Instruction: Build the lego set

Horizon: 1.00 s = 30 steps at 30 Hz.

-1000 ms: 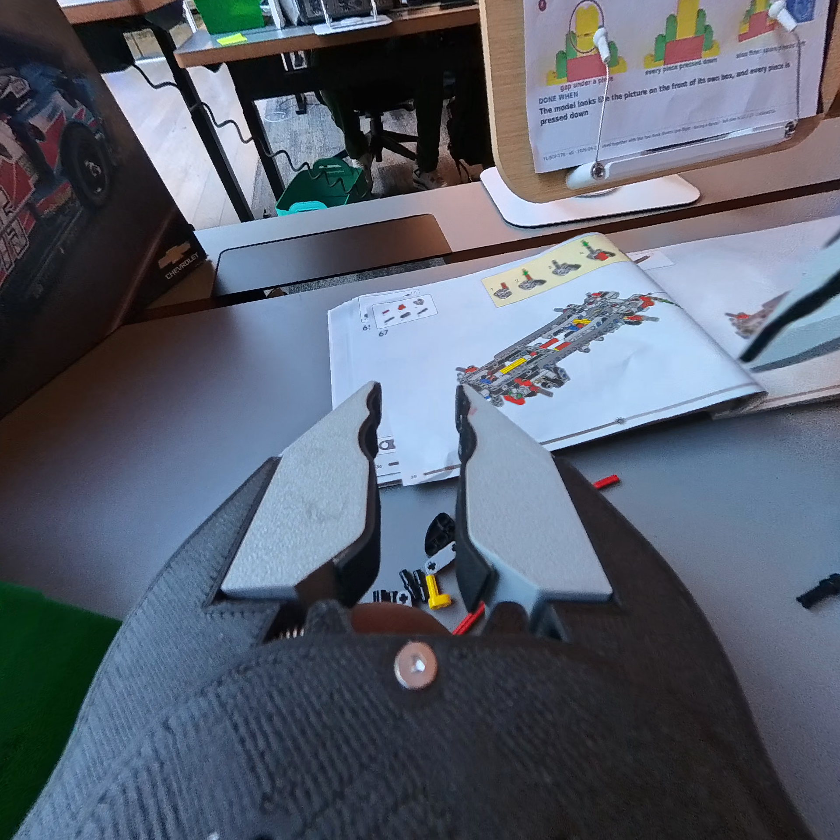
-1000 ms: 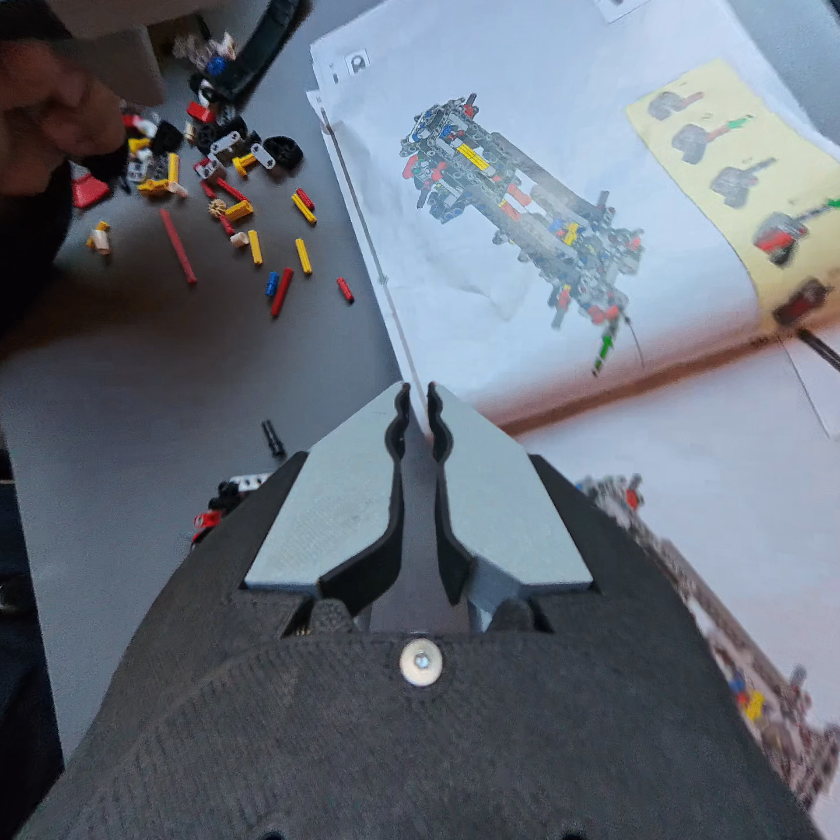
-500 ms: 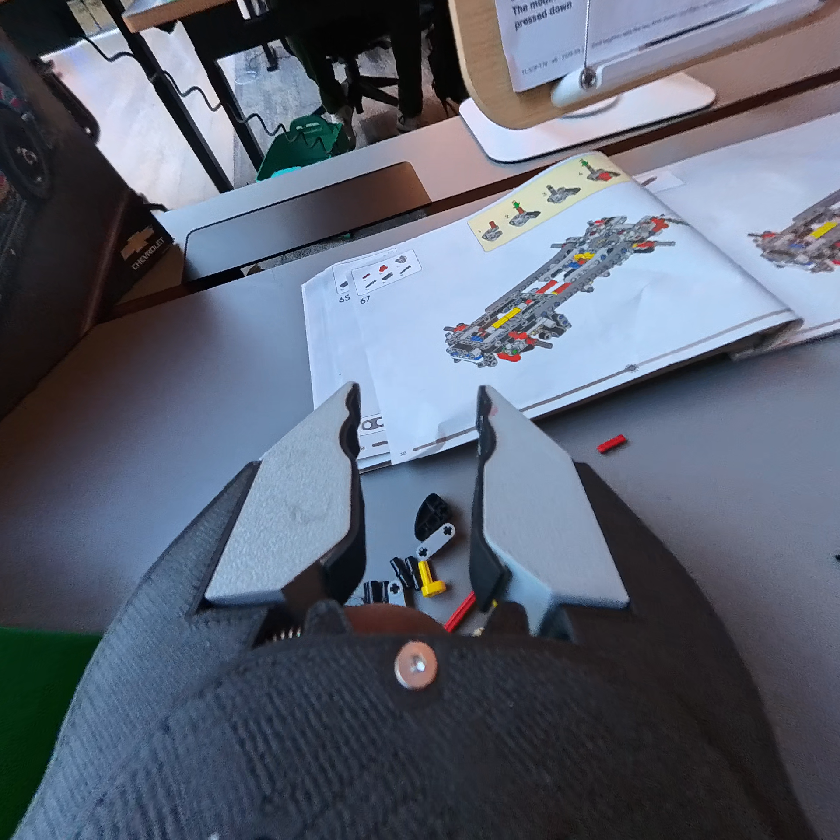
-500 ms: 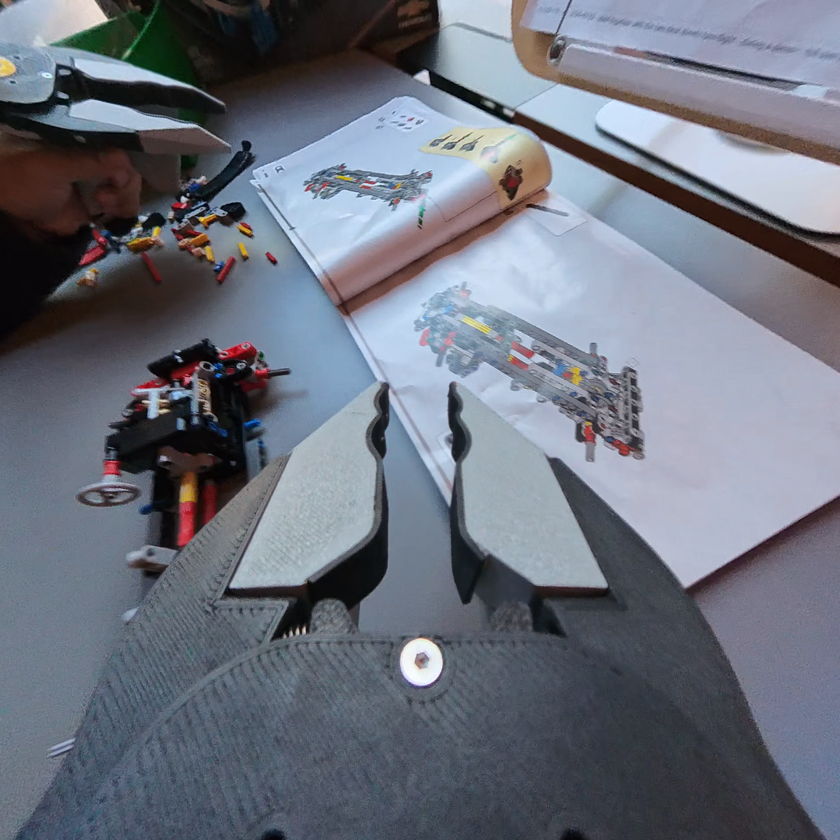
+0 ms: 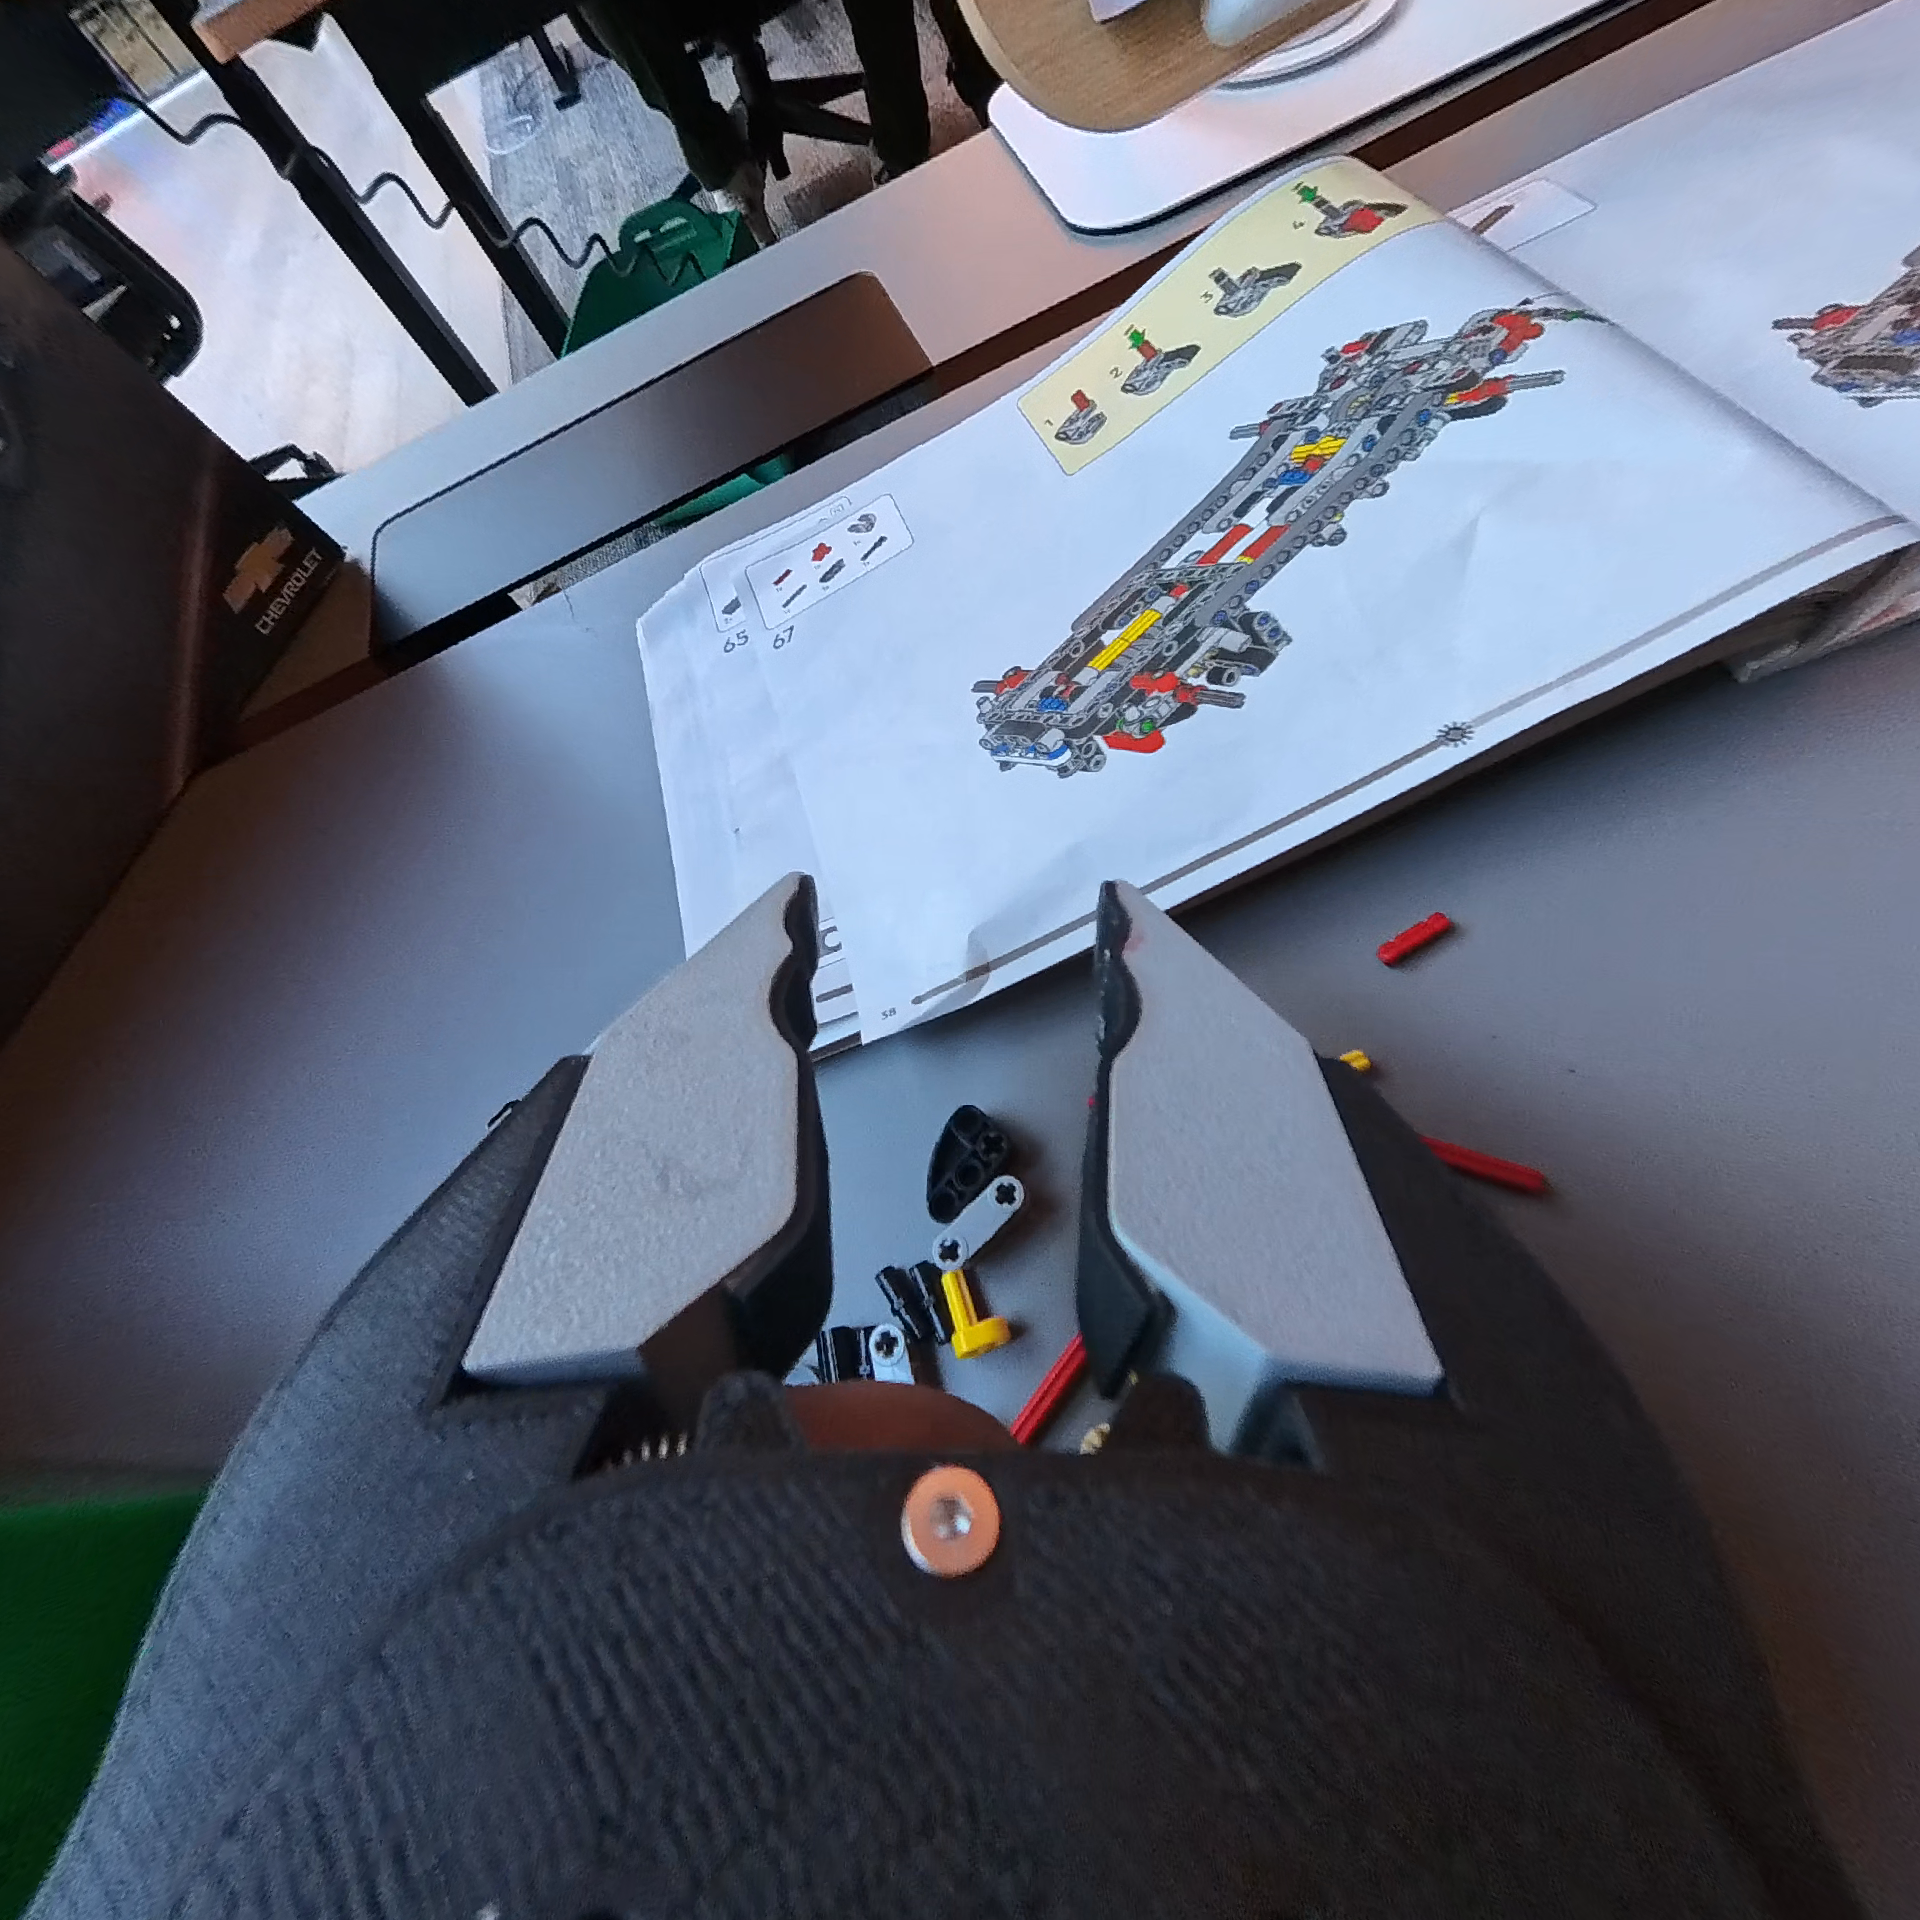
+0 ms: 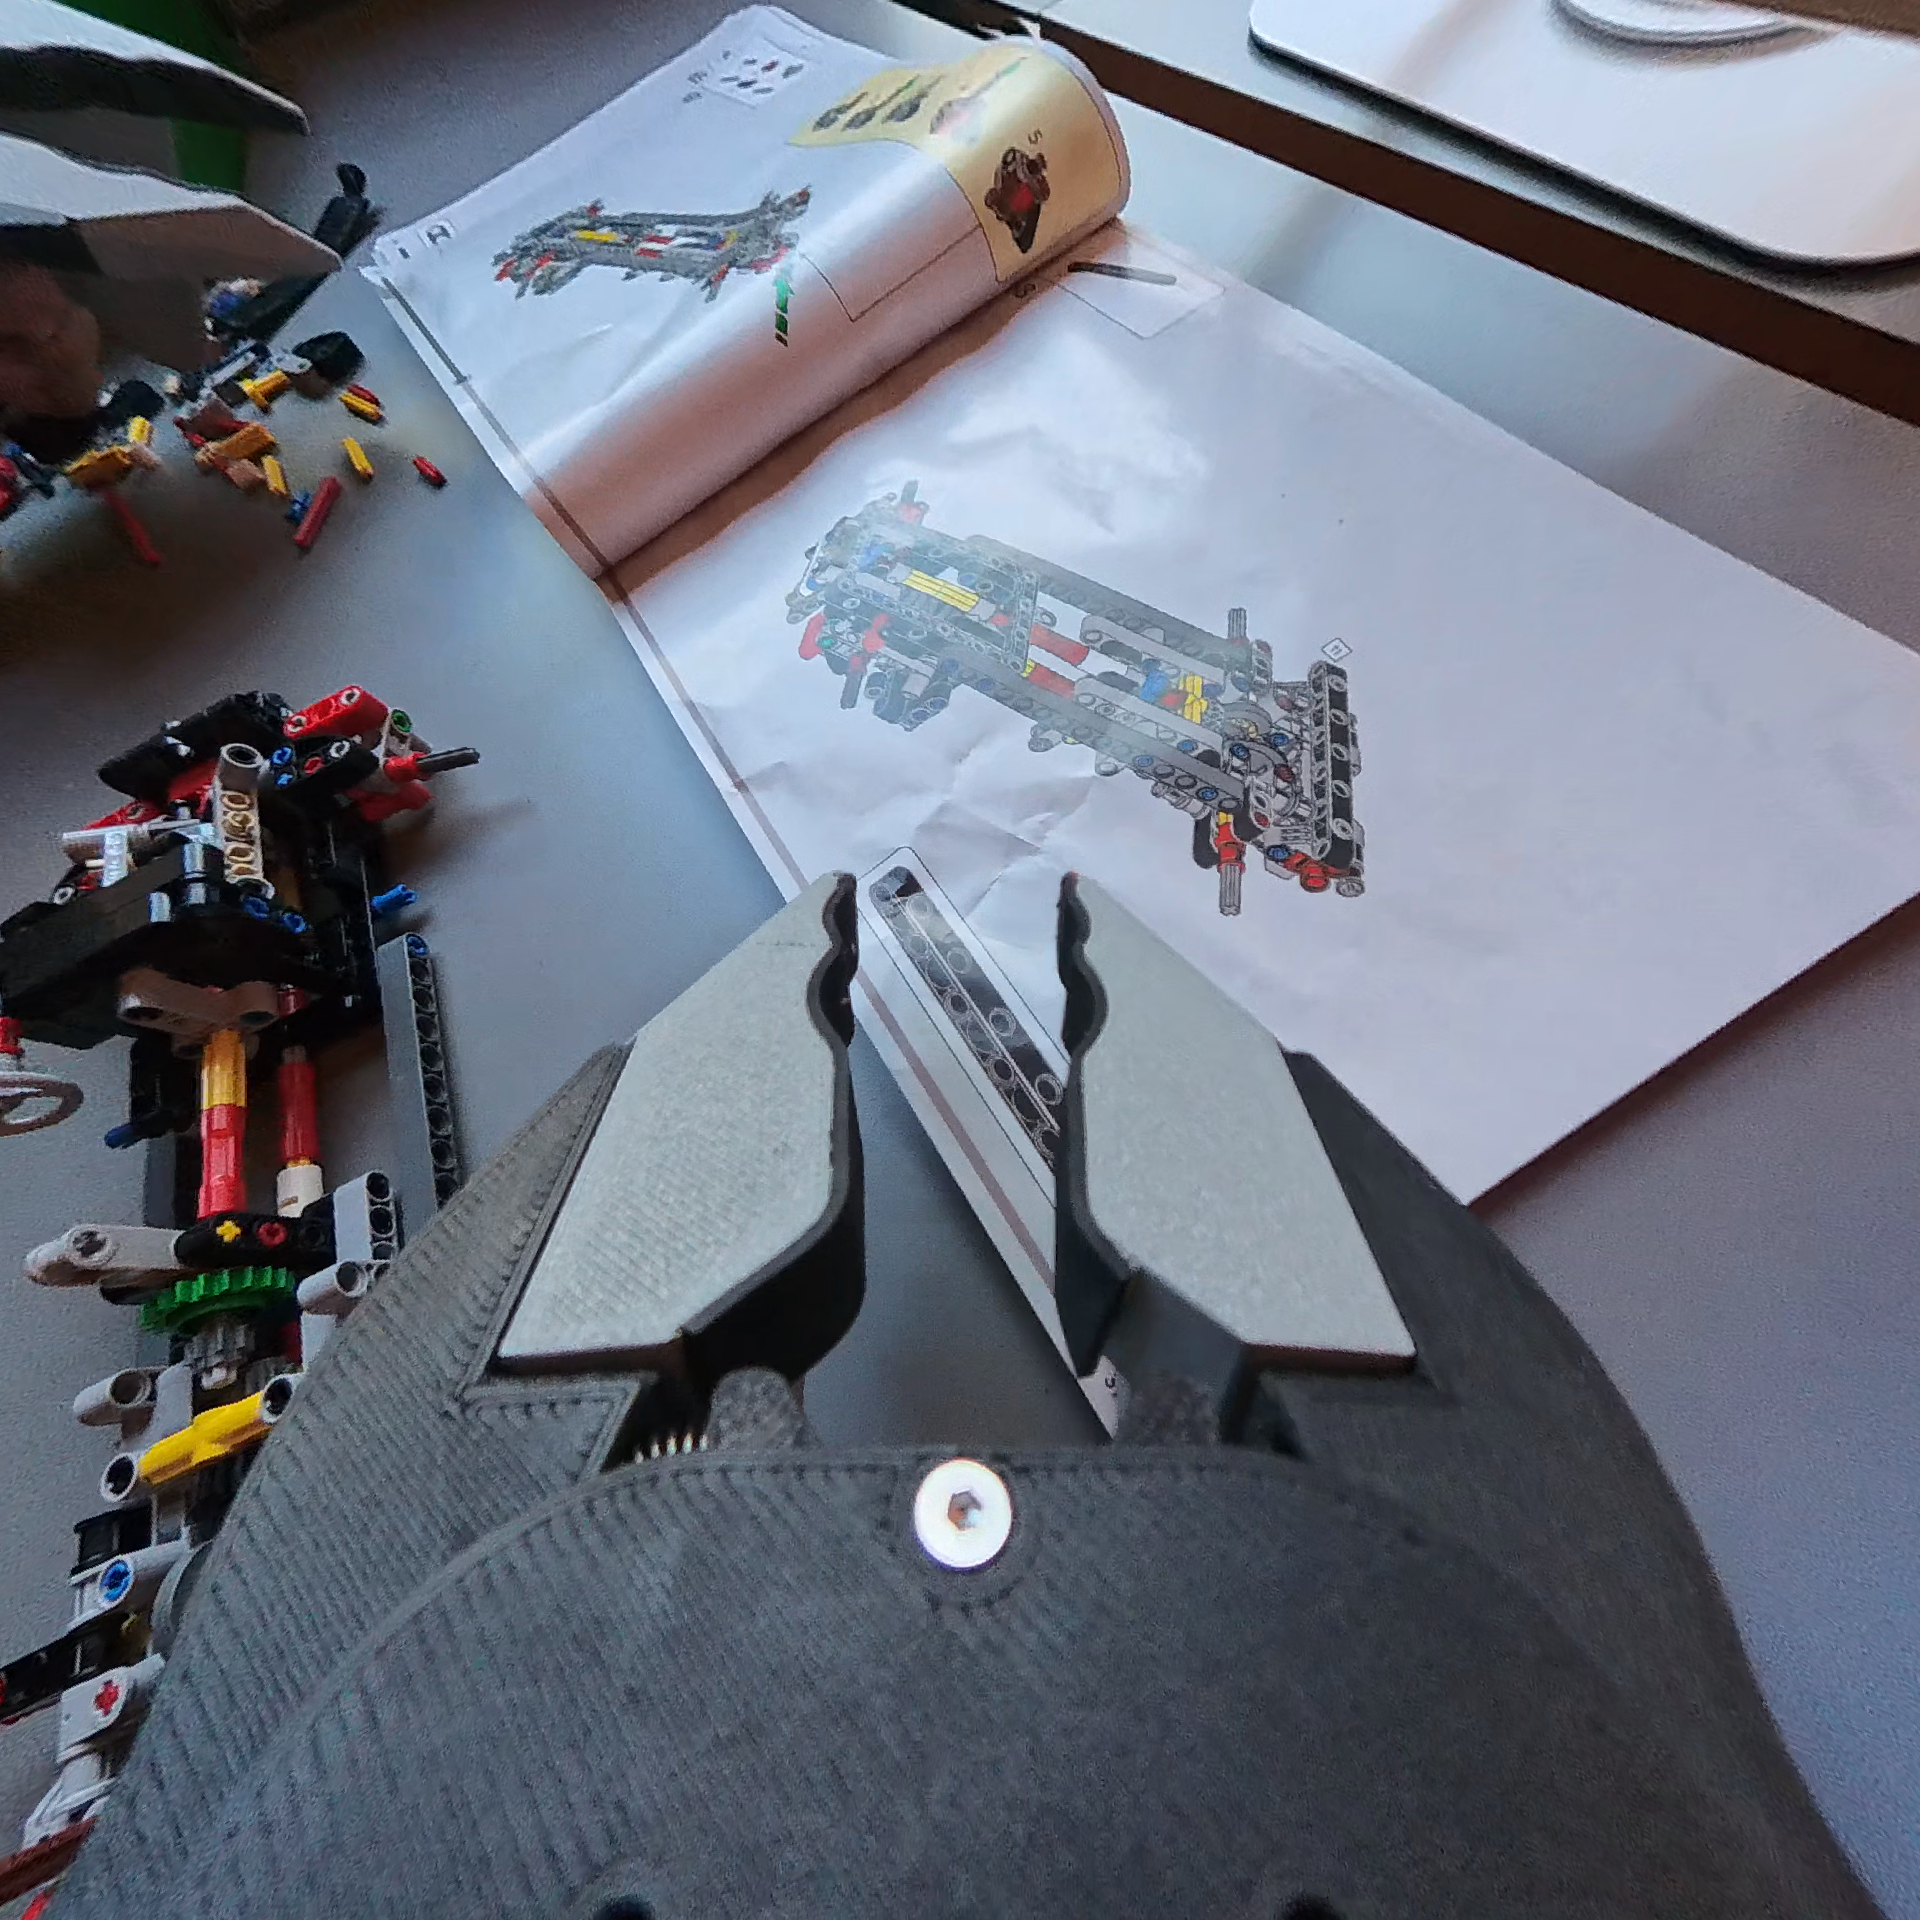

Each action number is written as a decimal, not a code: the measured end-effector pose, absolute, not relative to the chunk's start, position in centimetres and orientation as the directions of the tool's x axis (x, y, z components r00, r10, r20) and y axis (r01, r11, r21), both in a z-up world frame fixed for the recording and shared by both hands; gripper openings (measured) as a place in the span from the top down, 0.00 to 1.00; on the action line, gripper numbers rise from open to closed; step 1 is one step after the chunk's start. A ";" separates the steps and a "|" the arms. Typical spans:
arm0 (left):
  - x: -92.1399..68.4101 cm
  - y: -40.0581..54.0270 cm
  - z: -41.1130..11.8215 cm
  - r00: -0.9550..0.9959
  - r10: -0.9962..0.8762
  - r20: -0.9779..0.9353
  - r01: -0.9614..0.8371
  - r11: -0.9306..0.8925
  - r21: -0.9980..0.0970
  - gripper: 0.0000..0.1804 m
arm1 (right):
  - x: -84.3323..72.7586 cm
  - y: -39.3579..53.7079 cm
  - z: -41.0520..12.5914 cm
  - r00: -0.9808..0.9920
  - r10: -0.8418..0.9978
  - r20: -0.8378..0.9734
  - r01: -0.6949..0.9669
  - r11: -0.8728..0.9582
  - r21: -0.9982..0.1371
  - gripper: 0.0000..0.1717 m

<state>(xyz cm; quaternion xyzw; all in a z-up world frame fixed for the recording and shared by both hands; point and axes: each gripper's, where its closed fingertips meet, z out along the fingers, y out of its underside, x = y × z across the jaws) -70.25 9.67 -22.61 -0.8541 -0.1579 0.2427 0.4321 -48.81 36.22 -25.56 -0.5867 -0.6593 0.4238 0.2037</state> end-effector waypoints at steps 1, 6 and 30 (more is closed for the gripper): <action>-70.2 9.7 -22.7 0.833 0.478 -0.277 0.061 -0.578 -0.814 0.72 | -48.8 36.2 -25.7 -0.226 0.948 -0.223 0.606 -0.043 -0.794 0.78; -70.0 9.8 -22.6 0.837 0.470 -0.280 0.054 -0.580 -0.813 0.72 | -49.0 36.3 -26.1 -0.213 0.956 -0.201 0.623 -0.025 -0.782 0.77; -69.8 10.0 -22.6 0.835 0.454 -0.310 0.017 -0.584 -0.811 0.72 | -48.6 41.0 -23.4 -0.052 0.971 -0.235 0.462 -0.185 -0.867 0.73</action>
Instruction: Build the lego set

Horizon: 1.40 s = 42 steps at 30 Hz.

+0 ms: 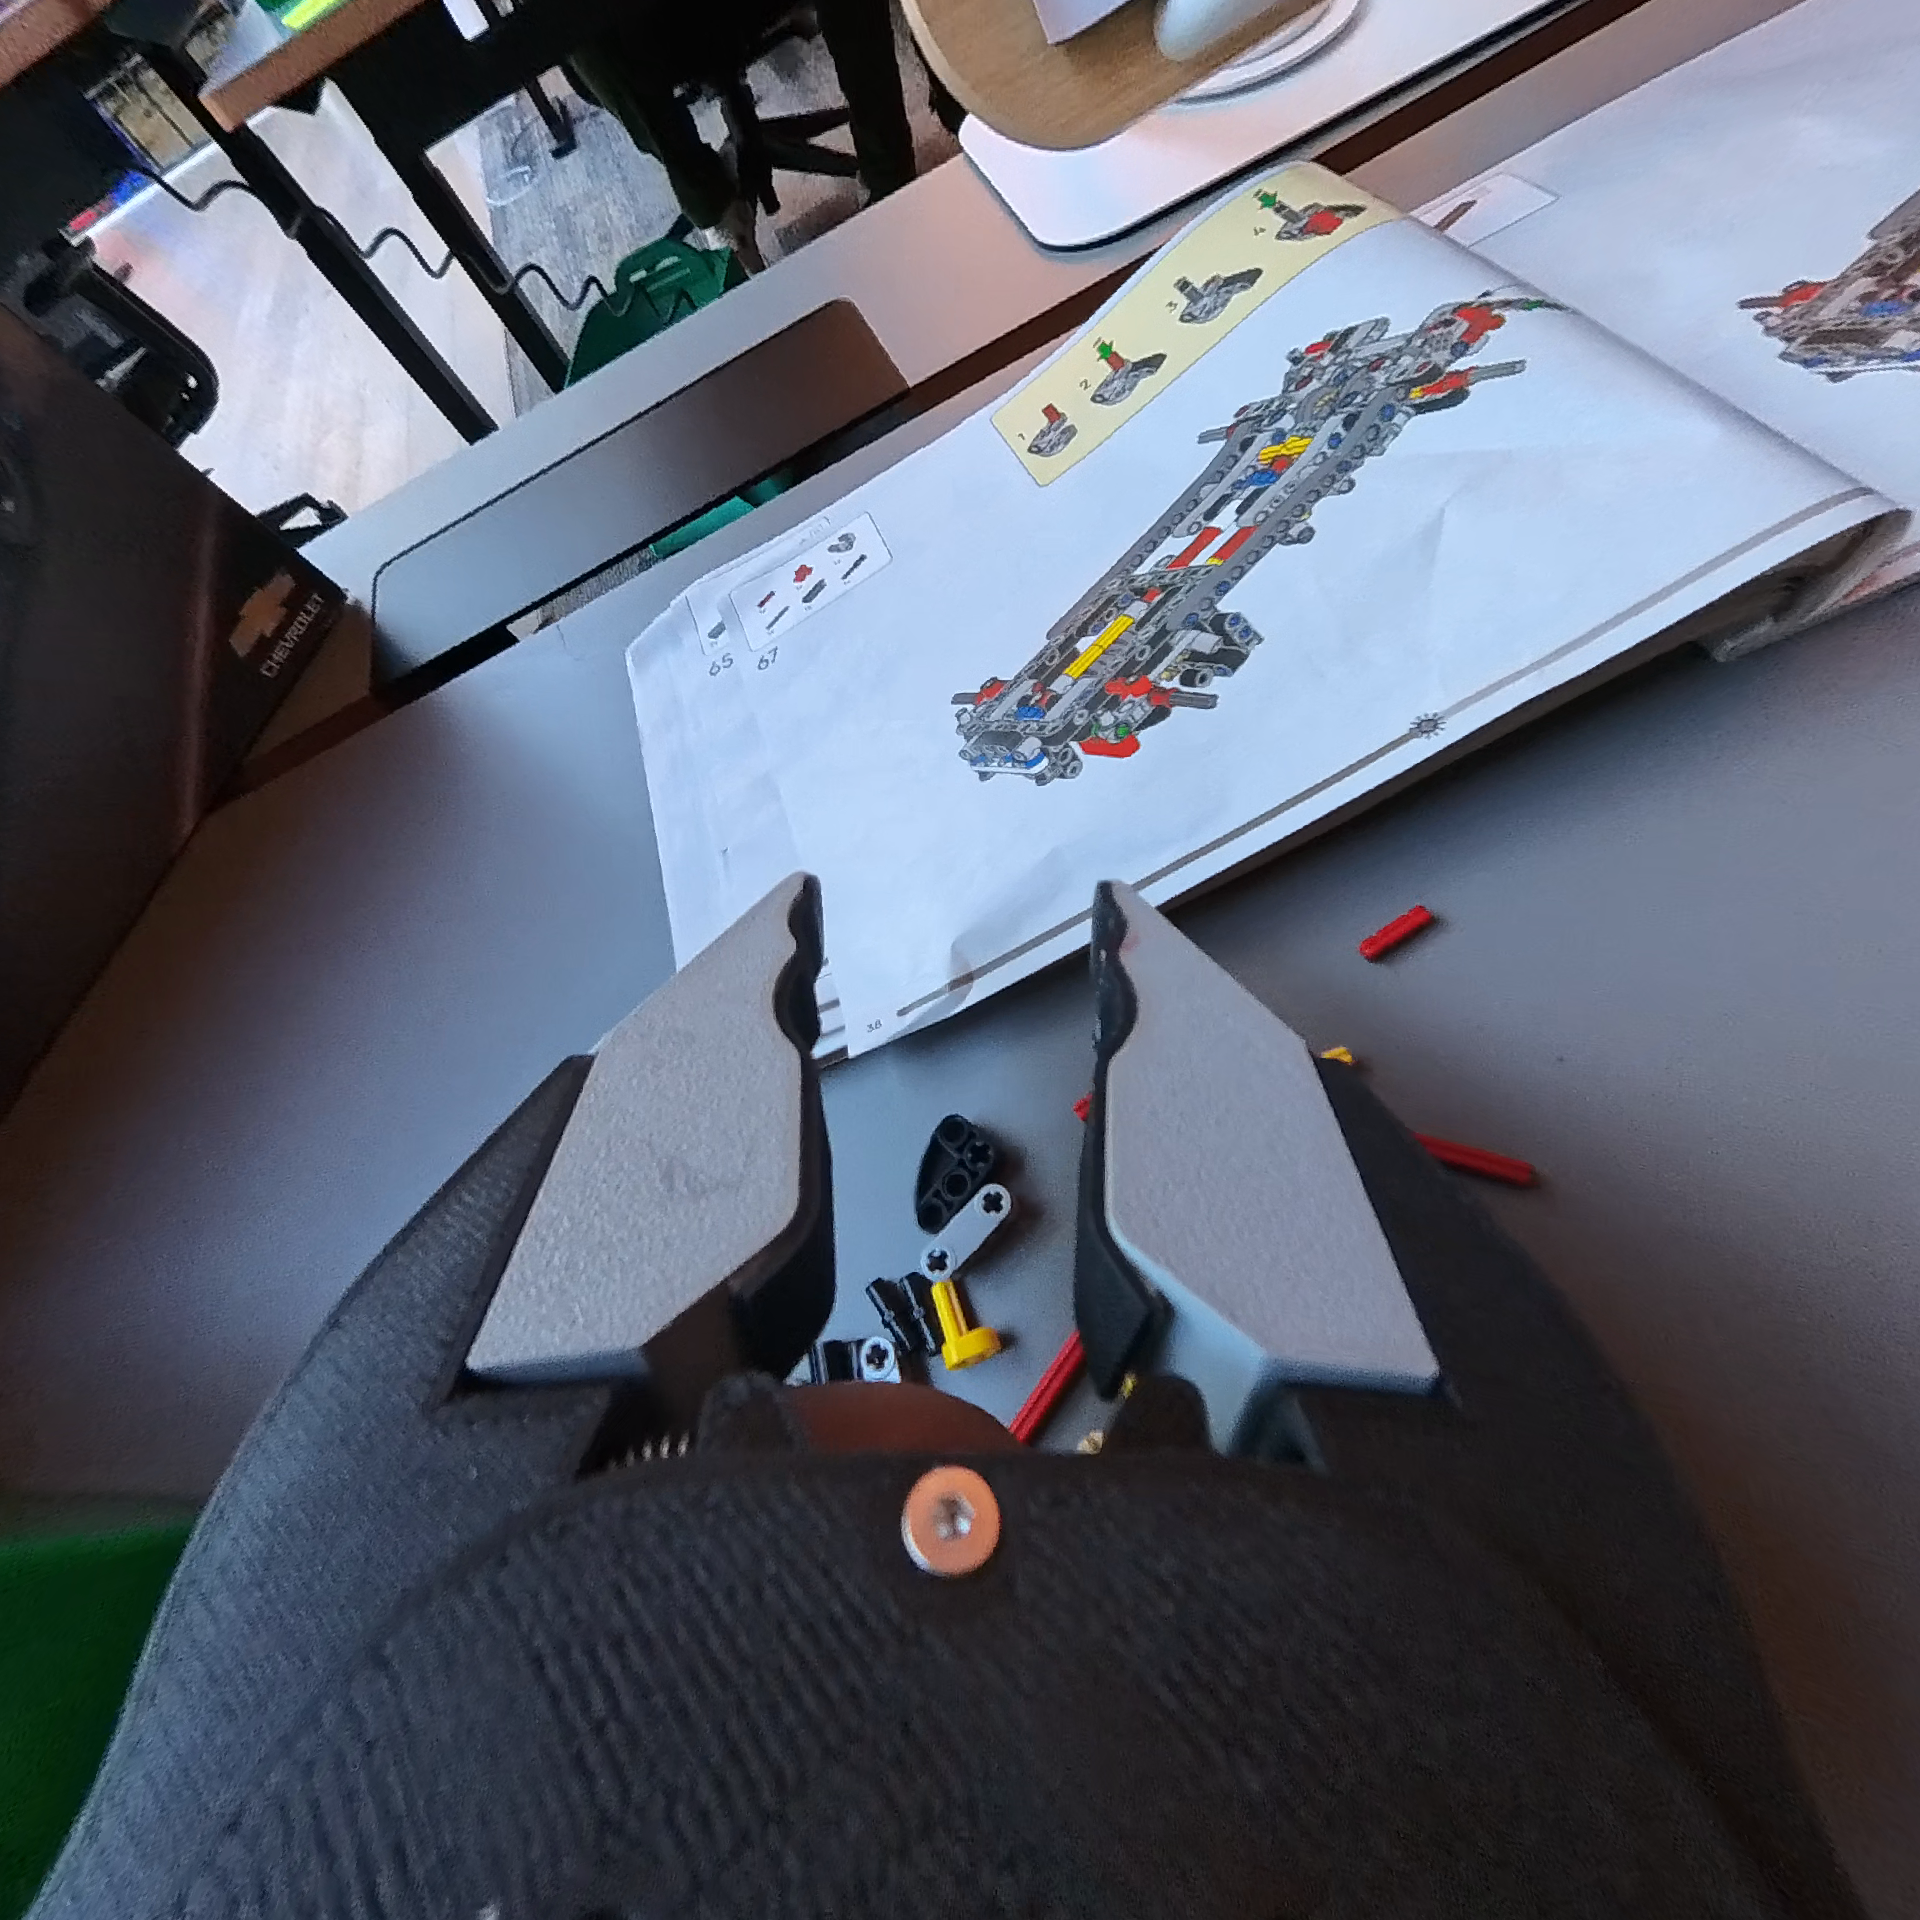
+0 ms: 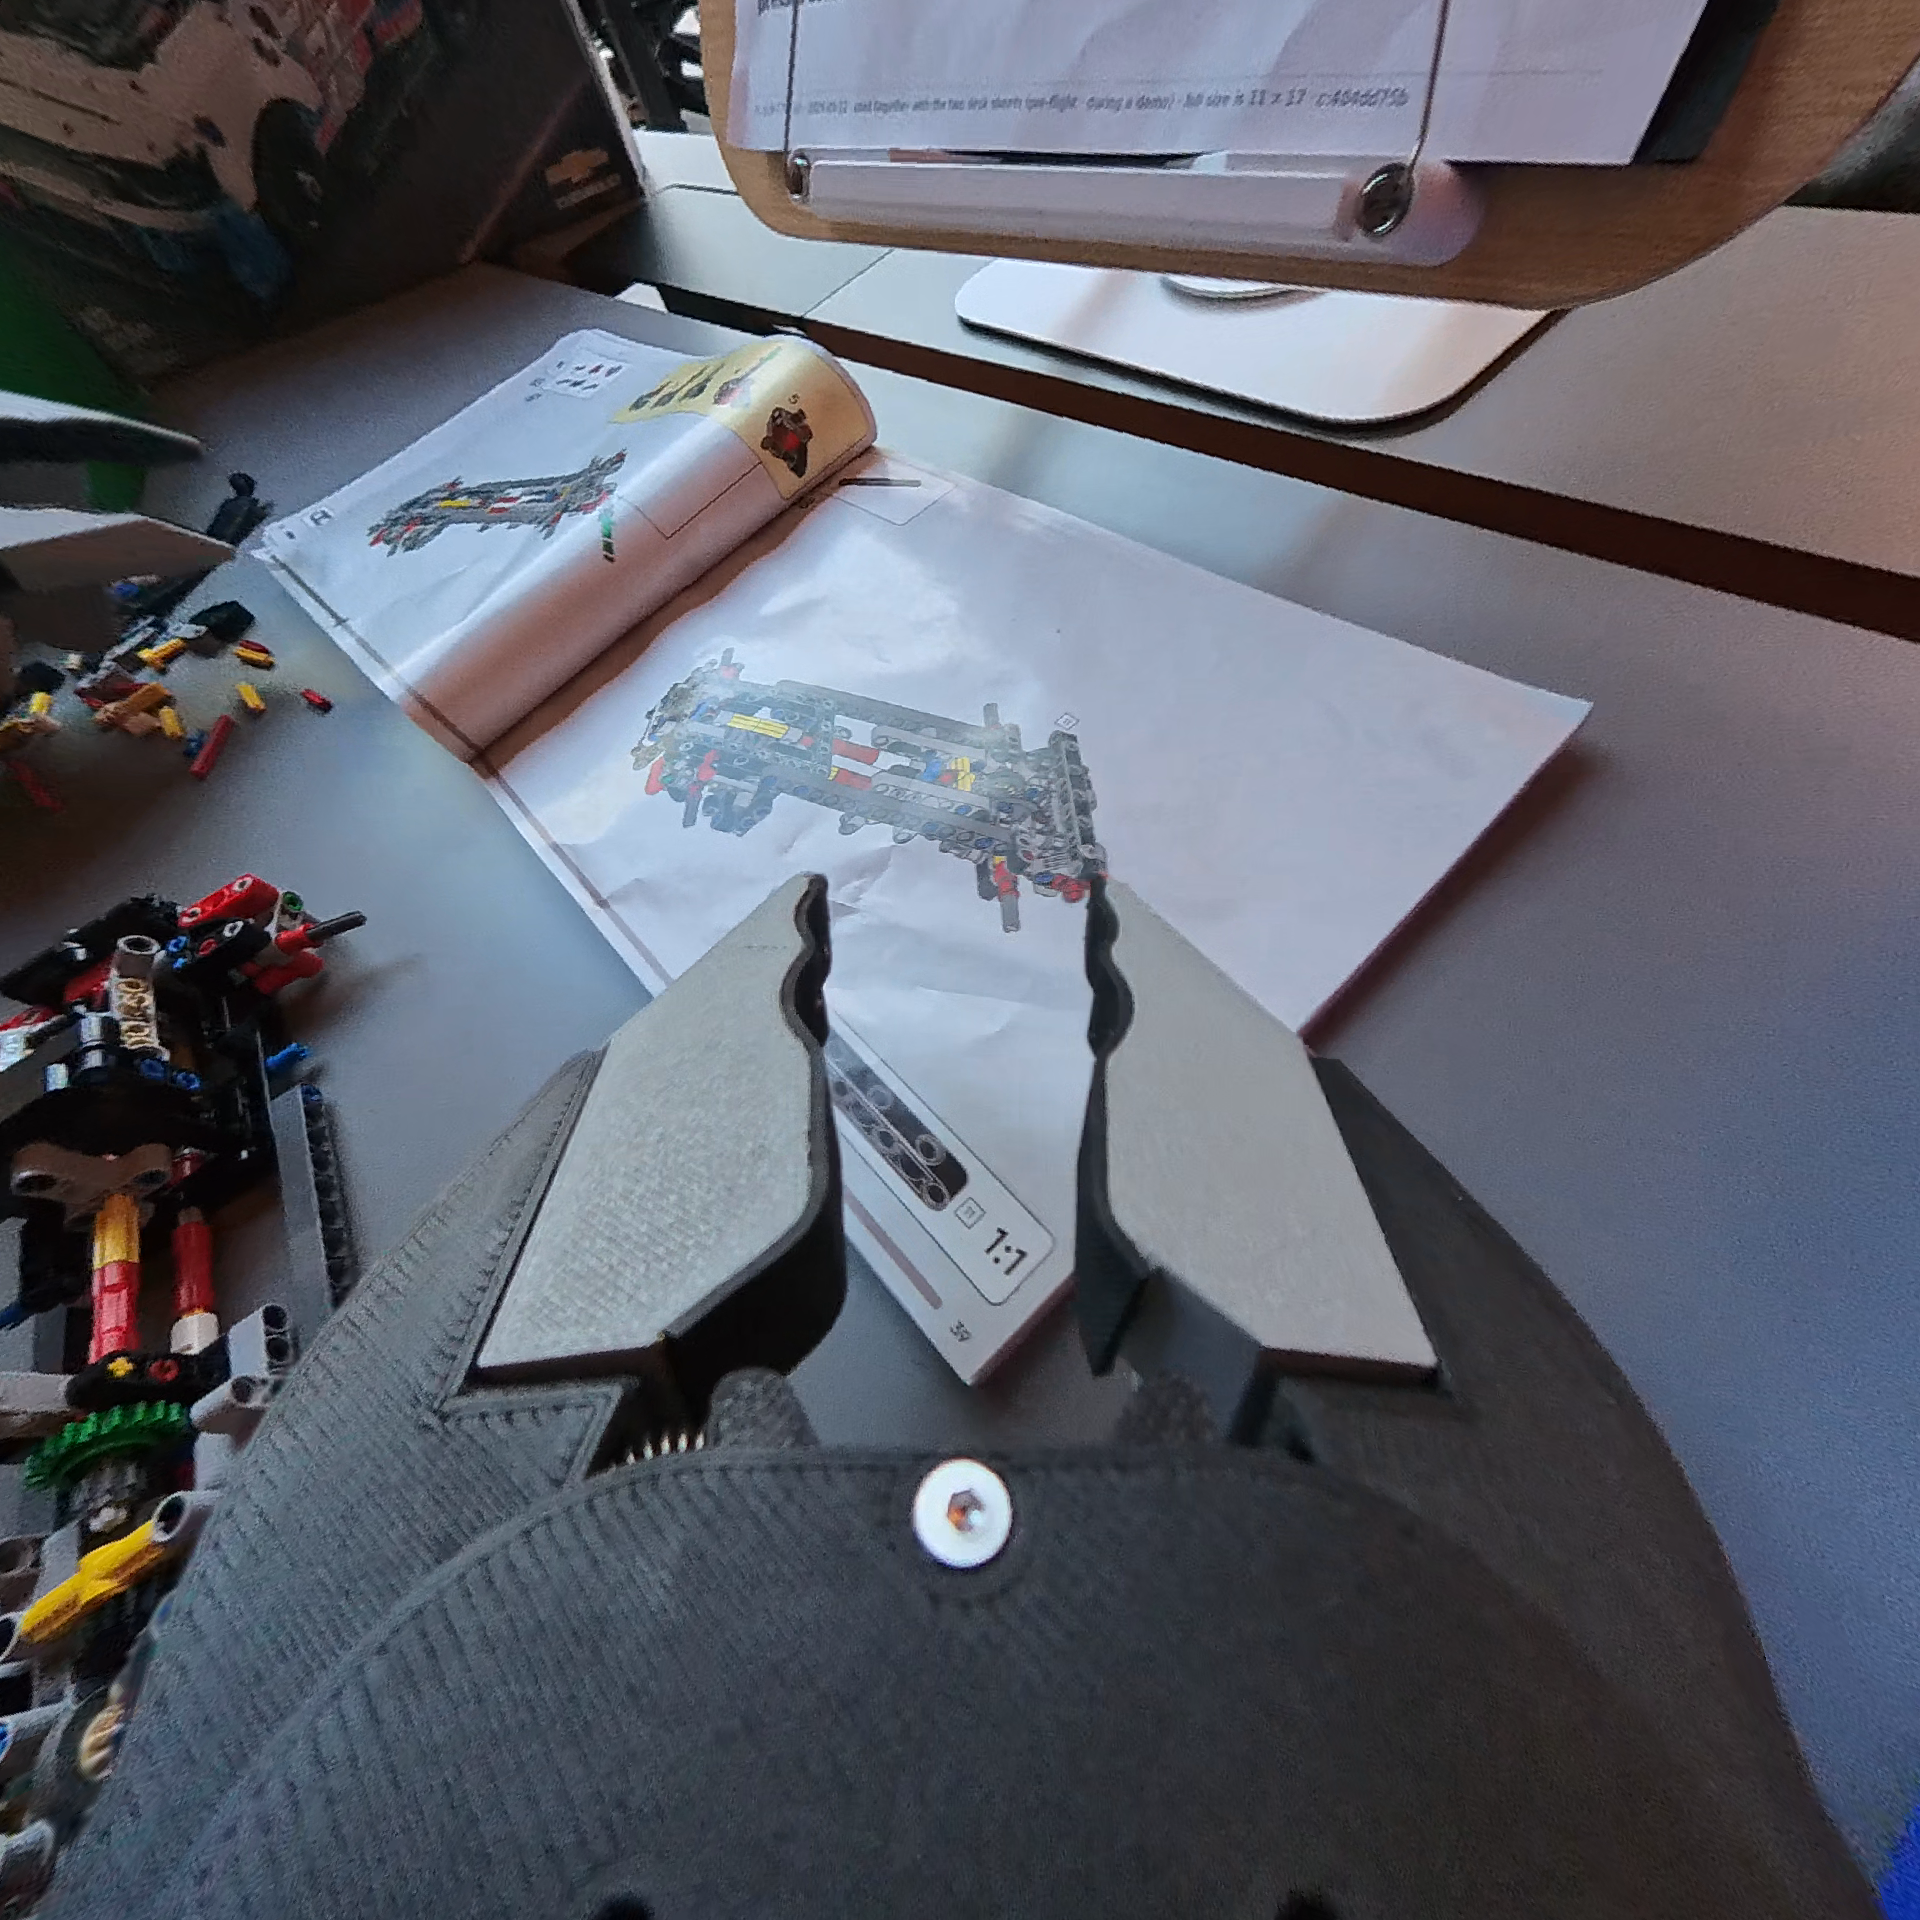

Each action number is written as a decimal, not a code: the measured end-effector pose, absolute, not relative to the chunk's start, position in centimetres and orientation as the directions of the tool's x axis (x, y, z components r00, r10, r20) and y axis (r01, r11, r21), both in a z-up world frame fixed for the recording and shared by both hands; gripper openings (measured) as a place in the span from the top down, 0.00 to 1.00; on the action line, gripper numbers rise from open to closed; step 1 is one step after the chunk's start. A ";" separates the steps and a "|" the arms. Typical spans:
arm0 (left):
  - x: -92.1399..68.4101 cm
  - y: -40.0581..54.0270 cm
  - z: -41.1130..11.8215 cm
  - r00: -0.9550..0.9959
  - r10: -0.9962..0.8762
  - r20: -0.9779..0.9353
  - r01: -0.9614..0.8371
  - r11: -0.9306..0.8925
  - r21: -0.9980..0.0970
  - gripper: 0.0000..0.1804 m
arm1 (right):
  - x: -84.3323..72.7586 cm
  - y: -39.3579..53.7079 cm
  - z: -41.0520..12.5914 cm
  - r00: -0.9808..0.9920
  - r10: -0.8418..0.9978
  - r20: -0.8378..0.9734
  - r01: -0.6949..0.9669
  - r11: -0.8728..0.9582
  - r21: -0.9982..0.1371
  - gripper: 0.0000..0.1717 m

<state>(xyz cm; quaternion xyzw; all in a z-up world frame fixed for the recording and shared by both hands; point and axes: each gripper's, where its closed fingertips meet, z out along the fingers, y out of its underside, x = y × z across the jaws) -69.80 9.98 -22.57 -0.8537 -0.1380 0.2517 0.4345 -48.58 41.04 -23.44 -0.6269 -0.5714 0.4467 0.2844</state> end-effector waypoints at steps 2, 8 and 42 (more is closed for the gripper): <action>-69.6 10.1 -22.3 0.839 0.448 -0.310 0.006 -0.577 -0.817 0.72 | -48.5 41.7 -23.5 -0.028 0.979 -0.204 0.463 -0.168 -0.870 0.73; -69.5 10.1 -22.4 0.836 0.437 -0.331 -0.013 -0.588 -0.809 0.72 | -48.1 43.2 -23.5 0.020 0.986 -0.165 0.458 -0.156 -0.875 0.72; -56.0 33.2 -27.8 1.000 0.000 -0.014 -0.009 -0.803 -0.596 0.39 | -48.2 44.6 -22.3 0.027 0.957 -0.288 0.363 -0.278 -0.889 0.72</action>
